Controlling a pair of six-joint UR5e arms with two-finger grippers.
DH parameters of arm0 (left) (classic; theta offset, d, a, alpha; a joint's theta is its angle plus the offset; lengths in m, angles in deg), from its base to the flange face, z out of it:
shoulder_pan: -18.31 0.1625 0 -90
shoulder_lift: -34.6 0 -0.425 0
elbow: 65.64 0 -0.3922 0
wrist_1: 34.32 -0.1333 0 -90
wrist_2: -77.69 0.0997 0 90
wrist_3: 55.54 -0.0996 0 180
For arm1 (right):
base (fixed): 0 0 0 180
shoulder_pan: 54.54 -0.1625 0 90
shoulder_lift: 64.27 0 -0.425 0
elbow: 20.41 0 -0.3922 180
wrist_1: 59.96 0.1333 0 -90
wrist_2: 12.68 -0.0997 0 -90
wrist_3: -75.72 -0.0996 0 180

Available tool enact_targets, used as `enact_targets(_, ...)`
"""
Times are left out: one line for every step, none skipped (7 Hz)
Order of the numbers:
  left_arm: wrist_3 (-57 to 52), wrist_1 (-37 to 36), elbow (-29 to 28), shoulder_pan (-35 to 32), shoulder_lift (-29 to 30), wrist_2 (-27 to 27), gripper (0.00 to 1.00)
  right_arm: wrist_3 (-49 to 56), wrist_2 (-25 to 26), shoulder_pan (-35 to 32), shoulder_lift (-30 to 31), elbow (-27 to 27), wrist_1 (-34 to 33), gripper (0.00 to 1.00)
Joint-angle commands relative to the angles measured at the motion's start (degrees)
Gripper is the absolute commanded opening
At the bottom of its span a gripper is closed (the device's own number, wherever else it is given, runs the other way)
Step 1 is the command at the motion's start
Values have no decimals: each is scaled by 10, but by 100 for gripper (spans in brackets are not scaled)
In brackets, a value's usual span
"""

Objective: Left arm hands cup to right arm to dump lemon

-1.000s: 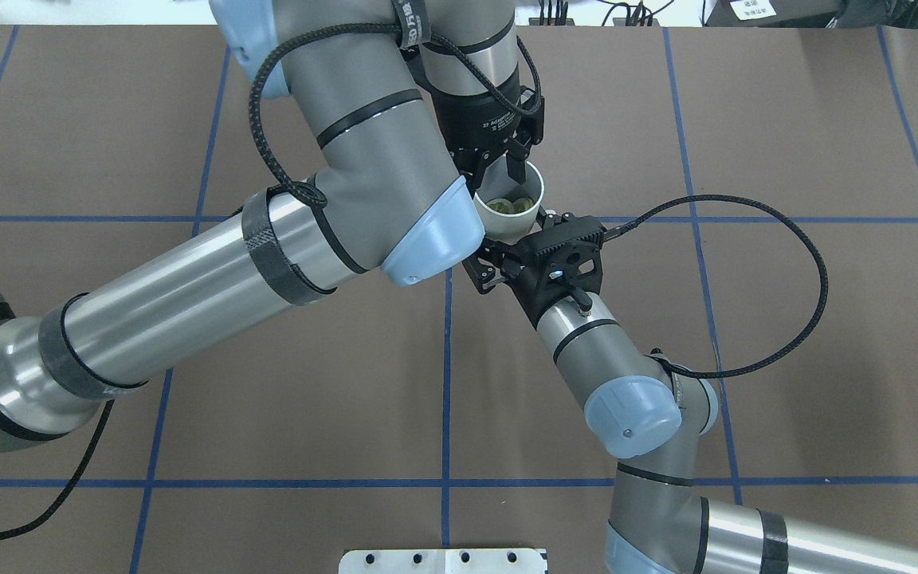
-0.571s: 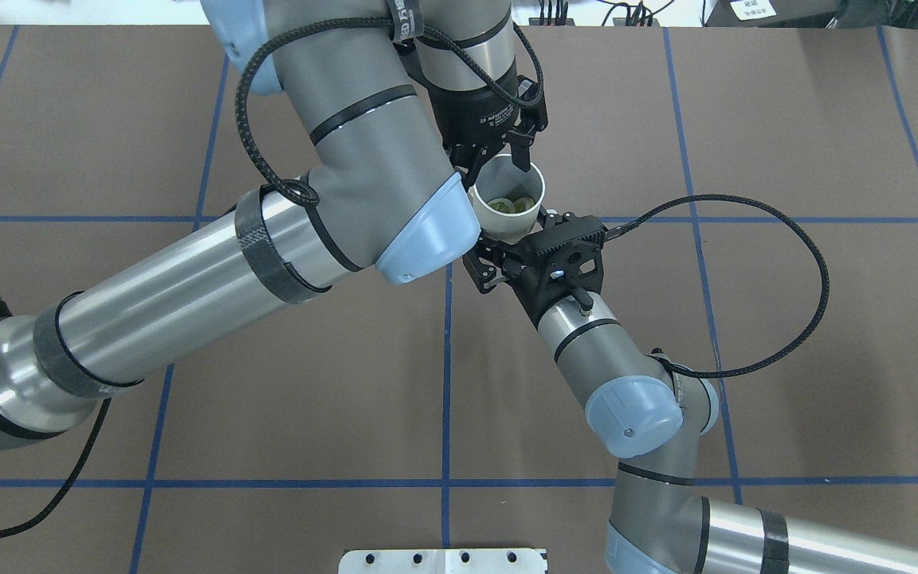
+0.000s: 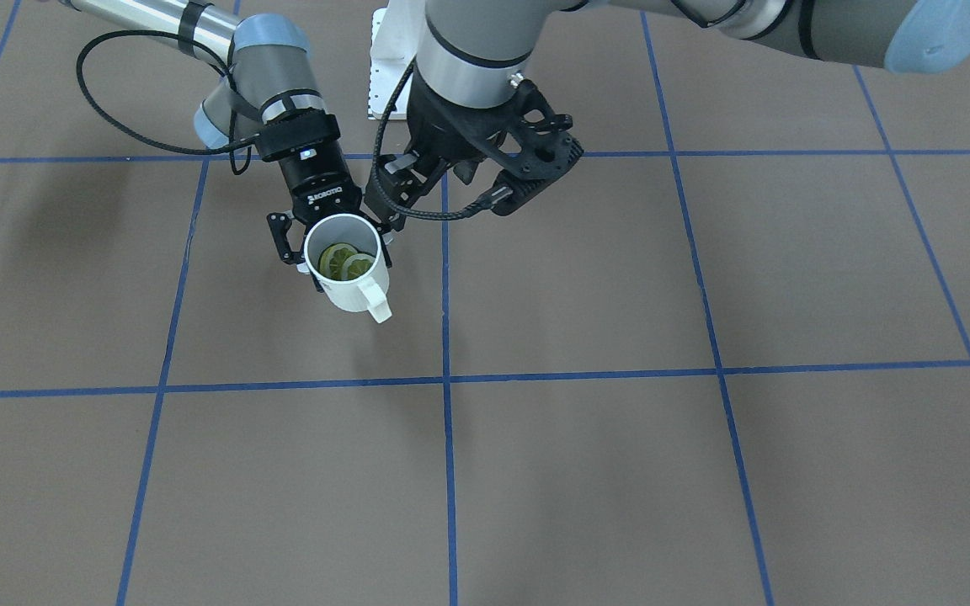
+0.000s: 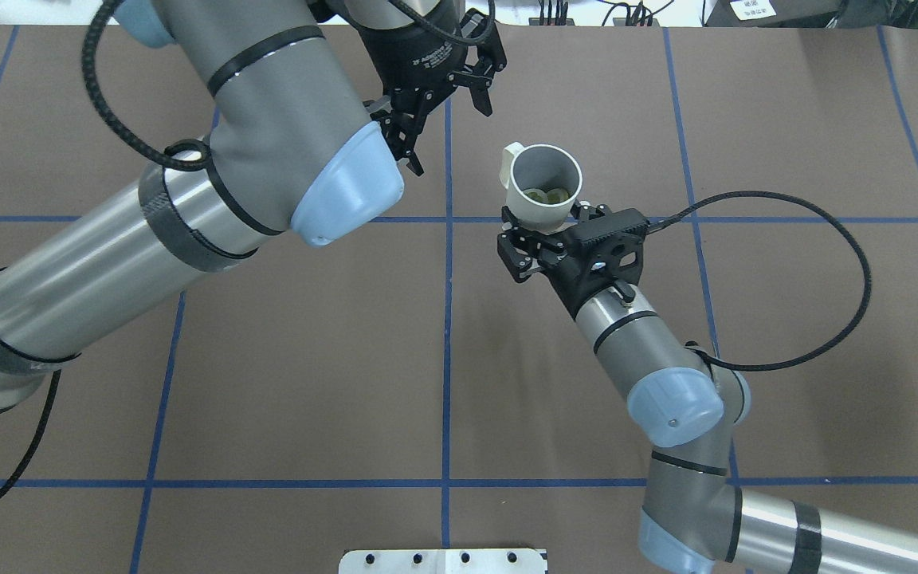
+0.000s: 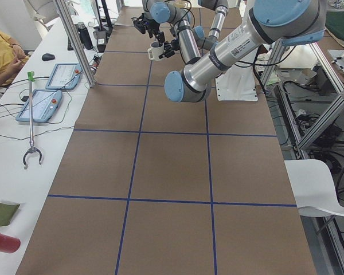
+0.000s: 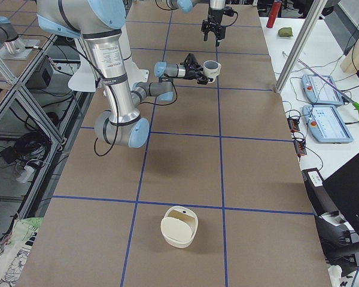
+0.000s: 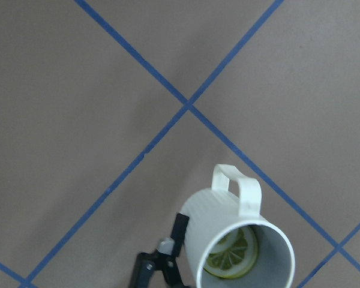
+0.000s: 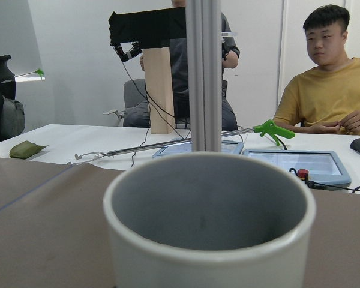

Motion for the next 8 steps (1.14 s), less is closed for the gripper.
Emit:
enact_targets(-32,0,22,-17,-34,2,100,-1,-18,-50,115,1,97,0)
enact_targets(-39,0,22,-17,-36,3,100,0,-71,-100,166,1,124,0)
enact_targets(-40,0,22,-17,-39,3,100,0,-162,-173,223,3,174,0)
enact_targets(-40,0,22,-14,-41,6,100,0,-298,-275,266,4,195,0)
enact_targets(-40,0,22,-14,-41,7,100,-1,-382,-348,305,5,216,0)
enact_targets(-40,0,22,-14,-41,7,100,-6,-392,-377,352,10,247,0)
enact_targets(-40,0,20,-14,-41,7,100,-92,-394,-390,392,16,290,0)
enact_targets(-40,1,18,-14,-41,8,100,-203,-405,-395,408,40,352,0)
